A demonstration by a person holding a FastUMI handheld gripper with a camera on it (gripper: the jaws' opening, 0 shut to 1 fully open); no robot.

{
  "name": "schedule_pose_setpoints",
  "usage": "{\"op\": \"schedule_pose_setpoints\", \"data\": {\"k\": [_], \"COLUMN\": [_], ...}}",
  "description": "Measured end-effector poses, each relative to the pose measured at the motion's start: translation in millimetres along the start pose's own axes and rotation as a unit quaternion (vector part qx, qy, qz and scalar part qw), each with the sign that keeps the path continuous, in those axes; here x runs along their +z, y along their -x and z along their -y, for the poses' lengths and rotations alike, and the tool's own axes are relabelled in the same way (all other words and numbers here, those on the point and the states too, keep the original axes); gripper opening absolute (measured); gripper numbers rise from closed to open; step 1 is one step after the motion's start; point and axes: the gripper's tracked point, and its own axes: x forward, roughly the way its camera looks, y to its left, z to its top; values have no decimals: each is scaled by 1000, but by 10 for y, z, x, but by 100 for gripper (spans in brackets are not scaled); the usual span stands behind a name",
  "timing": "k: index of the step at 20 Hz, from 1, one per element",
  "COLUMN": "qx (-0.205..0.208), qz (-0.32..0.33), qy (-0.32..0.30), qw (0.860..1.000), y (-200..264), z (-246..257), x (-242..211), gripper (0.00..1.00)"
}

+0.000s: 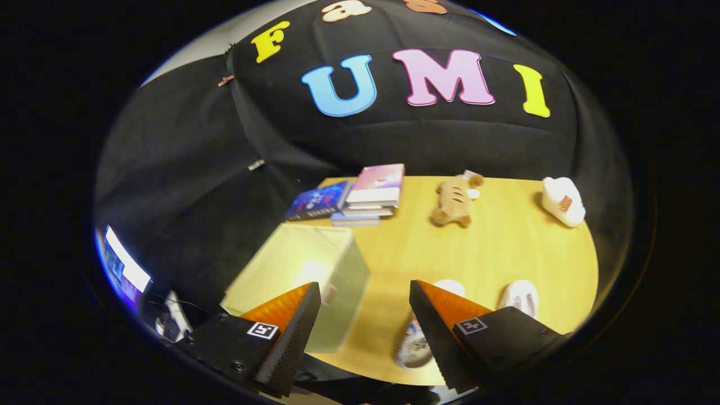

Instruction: Open the storage box then place both shoes into the box .Put the left shoe in first, then the right shoe, with the right side of both shoes facing outward in a uniform manner.

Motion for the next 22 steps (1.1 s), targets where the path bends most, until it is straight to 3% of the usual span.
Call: {"op": "schedule_pose_setpoints", "data": {"k": [7, 13, 17, 20, 22], "qx": [-87, -115, -115, -116, -111], "qz": [-99, -139, -135, -128, -111], "qy": [31, 19, -24, -55, -78], "qw": [991, 983, 984, 983, 984], "y": [-114, -490, -784, -958, -1042], "z": [734, 1025, 1094, 1138, 1082], "x": [-1050, -1481, -1538, -1525, -1486], "gripper": [98, 95, 82, 78, 65]}}
